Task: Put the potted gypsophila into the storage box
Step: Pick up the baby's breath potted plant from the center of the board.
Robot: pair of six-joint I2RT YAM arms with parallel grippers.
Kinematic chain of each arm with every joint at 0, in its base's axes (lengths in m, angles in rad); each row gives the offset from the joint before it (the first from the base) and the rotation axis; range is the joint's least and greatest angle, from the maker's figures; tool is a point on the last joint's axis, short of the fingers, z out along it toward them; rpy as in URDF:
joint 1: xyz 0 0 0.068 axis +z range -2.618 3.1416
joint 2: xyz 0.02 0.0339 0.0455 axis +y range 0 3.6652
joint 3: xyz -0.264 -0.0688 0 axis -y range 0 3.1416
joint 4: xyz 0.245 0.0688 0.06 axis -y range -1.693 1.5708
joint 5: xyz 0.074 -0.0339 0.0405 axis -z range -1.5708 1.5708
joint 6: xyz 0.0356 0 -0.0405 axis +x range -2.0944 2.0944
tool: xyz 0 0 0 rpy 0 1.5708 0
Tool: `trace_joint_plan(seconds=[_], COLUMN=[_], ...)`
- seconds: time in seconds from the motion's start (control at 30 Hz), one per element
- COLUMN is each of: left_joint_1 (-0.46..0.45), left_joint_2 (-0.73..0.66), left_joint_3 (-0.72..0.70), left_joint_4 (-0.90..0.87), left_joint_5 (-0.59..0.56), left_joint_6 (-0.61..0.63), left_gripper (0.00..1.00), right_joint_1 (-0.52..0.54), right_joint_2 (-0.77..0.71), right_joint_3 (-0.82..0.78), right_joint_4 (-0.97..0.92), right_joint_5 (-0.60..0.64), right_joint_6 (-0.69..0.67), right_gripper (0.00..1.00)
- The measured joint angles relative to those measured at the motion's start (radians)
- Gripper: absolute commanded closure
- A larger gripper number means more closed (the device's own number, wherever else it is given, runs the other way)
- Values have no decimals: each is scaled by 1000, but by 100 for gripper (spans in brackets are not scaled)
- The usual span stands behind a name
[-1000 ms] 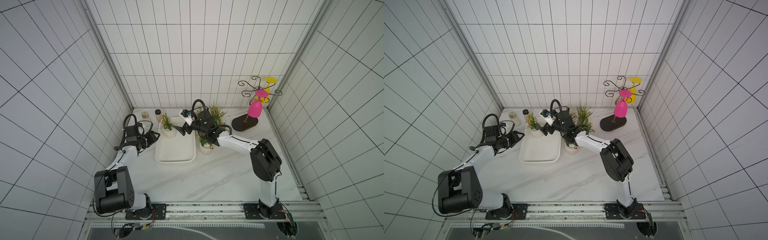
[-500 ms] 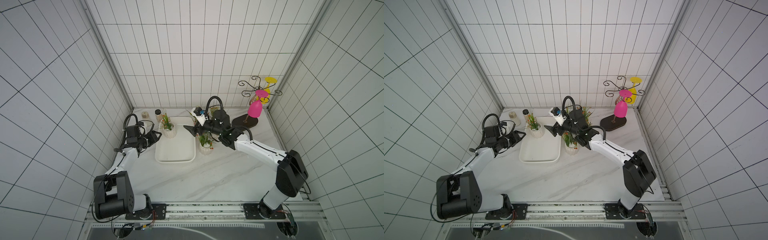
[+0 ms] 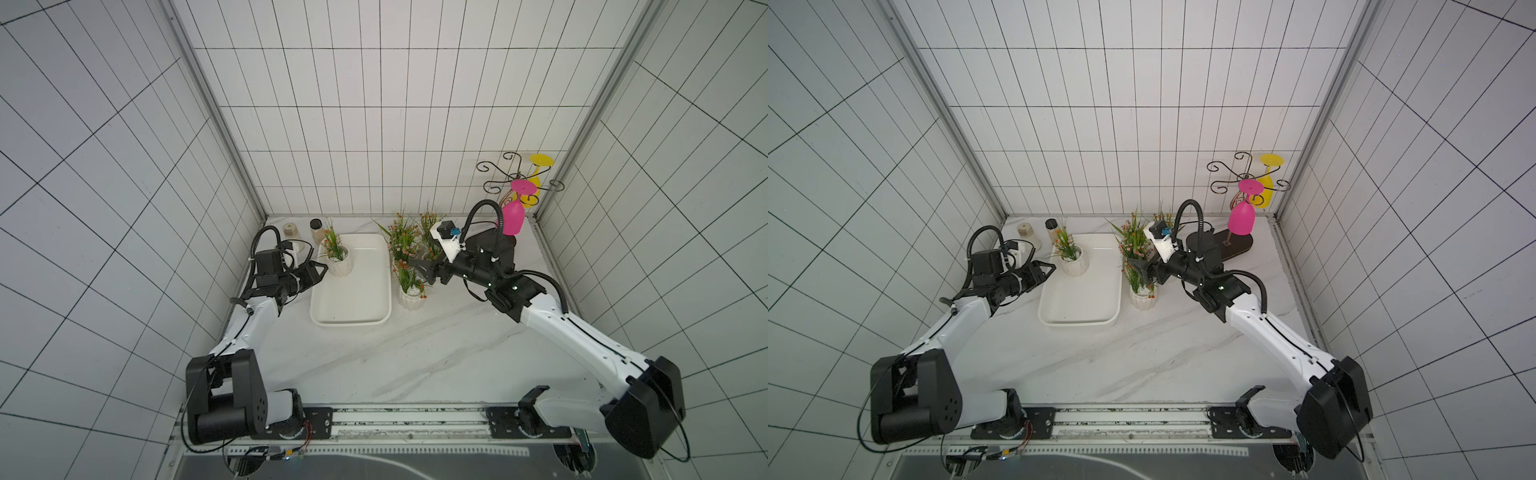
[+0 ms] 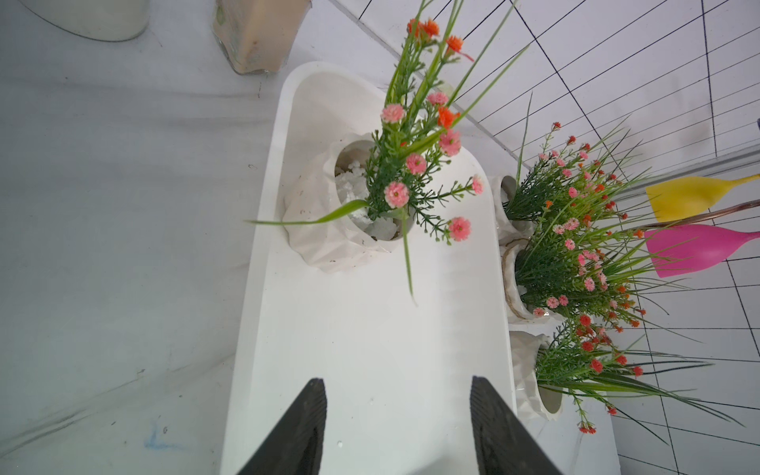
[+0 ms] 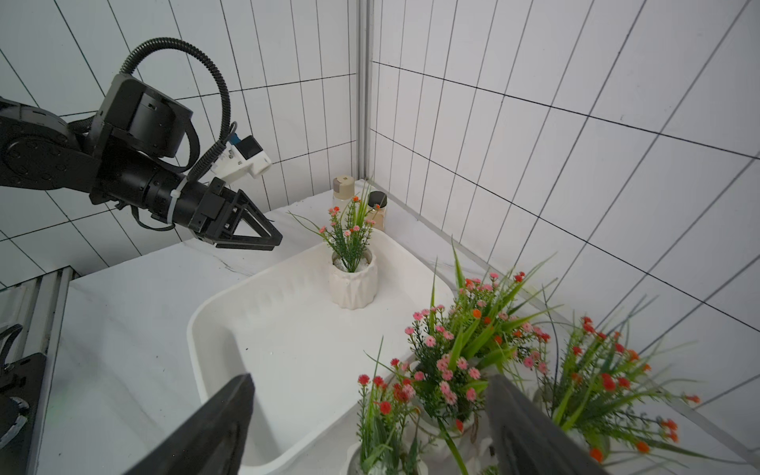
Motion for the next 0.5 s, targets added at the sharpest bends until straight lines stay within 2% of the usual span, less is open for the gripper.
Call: trace_joint_plan(seconds=[0.5], left_joint_1=[-13], left_joint_2=[0], left_joint_3=[0], left_joint_4=[0], left_joint_5=[0], left_joint_6=[3], left_gripper=[44], right_joint_1=[-232], right_joint_2=[-235], right_joint_3=[-100], right_joint_4=[-274], right_joint_5=[38], right_joint_6=[31], right_gripper=[10])
